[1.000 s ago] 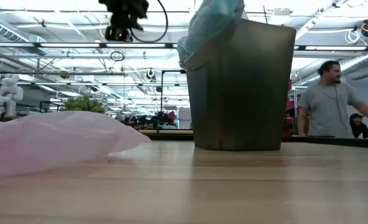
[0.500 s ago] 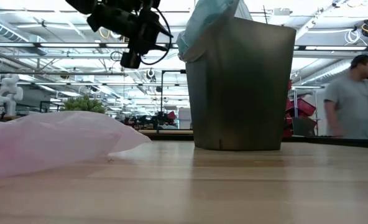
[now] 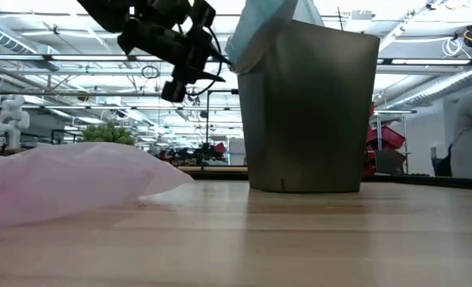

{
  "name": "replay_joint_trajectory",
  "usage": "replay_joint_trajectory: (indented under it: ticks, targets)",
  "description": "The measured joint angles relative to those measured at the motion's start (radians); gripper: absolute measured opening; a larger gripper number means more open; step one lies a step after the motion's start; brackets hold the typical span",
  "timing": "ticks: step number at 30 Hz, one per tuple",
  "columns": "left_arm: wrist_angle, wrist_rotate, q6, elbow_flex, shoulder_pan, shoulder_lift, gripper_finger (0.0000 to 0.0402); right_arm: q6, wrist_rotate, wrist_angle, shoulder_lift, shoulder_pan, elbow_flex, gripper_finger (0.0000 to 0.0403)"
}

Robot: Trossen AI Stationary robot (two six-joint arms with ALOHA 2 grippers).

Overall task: Place trash/remove bag and relplace
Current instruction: Remove the blue trash bag from the trash bin

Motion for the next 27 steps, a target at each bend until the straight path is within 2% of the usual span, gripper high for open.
replay_joint_trajectory:
  ticks: [10, 12, 15, 17, 21, 27]
  targets:
    - [0.104, 0.004, -0.014, 0.002, -0.026, 0.062, 0.0119, -0.004, 0.000, 0.022, 0.000, -0.001, 0.000, 0.0000]
    - [0.102, 0.004, -0.015, 0.002, -0.026, 0.065, 0.0095, -0.004, 0.000, 0.028, 0.000, -0.001, 0.000, 0.0000]
    - [0.106, 0.010, -0.015, 0.002, -0.026, 0.059, 0.0030, -0.004, 0.000, 0.027, 0.000, -0.001, 0.000, 0.0000]
    - [0.108, 0.039, -0.028, 0.002, -0.026, 0.045, 0.0010, -0.007, 0.000, 0.027, 0.000, -0.001, 0.000, 0.0000]
    - [0.113, 0.088, -0.044, 0.003, -0.022, 0.001, 0.0003, -0.018, 0.000, 0.027, 0.000, -0.001, 0.000, 0.0000]
    - [0.109, 0.102, -0.105, 0.009, 0.013, -0.107, 0.0001, -0.040, 0.000, 0.026, 0.000, -0.001, 0.000, 0.0000]
